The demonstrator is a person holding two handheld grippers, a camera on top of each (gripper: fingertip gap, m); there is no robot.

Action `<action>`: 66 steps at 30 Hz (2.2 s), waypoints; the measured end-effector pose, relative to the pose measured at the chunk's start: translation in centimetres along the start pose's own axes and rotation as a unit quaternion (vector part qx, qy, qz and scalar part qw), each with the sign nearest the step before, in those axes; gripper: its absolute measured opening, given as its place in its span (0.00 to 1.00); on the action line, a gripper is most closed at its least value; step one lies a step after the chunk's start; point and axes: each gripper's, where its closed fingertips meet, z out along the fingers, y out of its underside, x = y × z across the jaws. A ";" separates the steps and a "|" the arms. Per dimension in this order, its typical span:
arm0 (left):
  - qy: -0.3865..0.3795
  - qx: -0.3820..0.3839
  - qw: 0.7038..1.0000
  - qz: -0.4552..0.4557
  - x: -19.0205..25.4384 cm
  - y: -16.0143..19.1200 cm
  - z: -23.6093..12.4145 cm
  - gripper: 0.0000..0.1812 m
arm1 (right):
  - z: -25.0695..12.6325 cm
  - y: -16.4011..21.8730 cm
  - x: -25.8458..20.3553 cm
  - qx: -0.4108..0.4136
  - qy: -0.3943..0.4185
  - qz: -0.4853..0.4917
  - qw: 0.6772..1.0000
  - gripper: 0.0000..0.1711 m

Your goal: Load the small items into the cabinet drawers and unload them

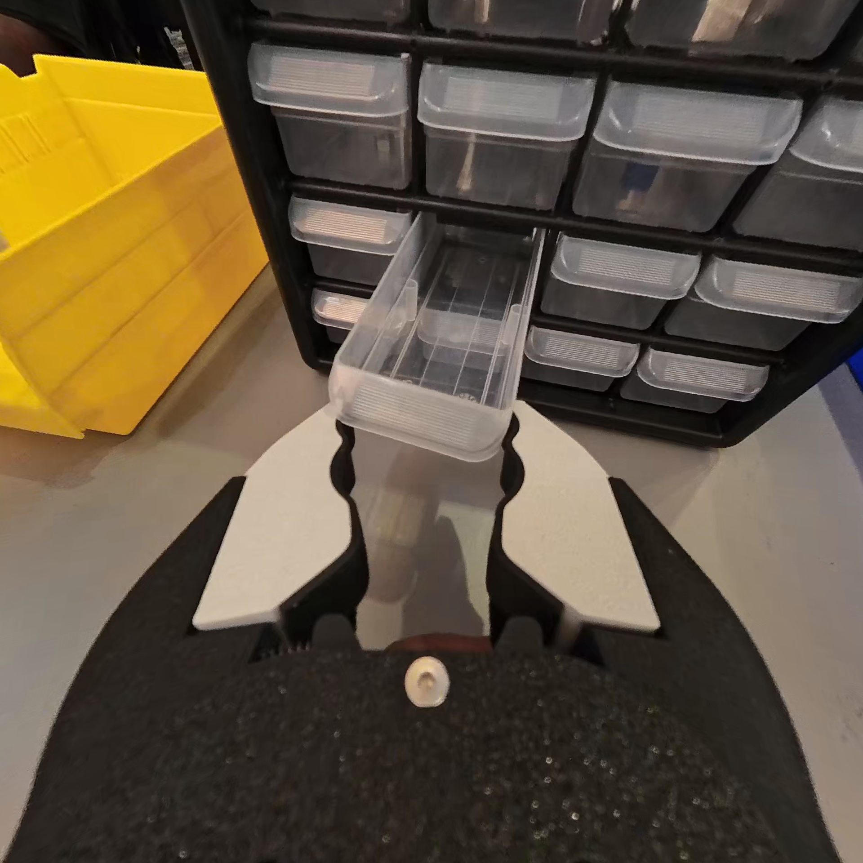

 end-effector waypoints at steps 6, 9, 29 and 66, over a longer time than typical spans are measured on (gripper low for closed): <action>-0.038 -0.051 0.998 -0.008 -1.4 -1.6 5.2 0.25 | 0.0 0.0 0.0 0.000 -0.002 0.004 1.000 0.35; -0.016 -0.064 0.998 -0.018 -1.3 -1.6 6.4 0.17 | 0.0 0.0 0.0 0.000 -0.004 0.006 1.000 0.35; 0.205 0.089 0.884 0.411 20.6 -2.6 -10.1 0.11 | -0.2 0.2 0.0 -0.003 -0.008 0.004 1.000 0.35; 0.206 0.084 0.933 0.283 21.1 1.6 -10.4 0.19 | -1.7 1.1 0.0 -0.009 -0.024 -0.007 1.000 0.35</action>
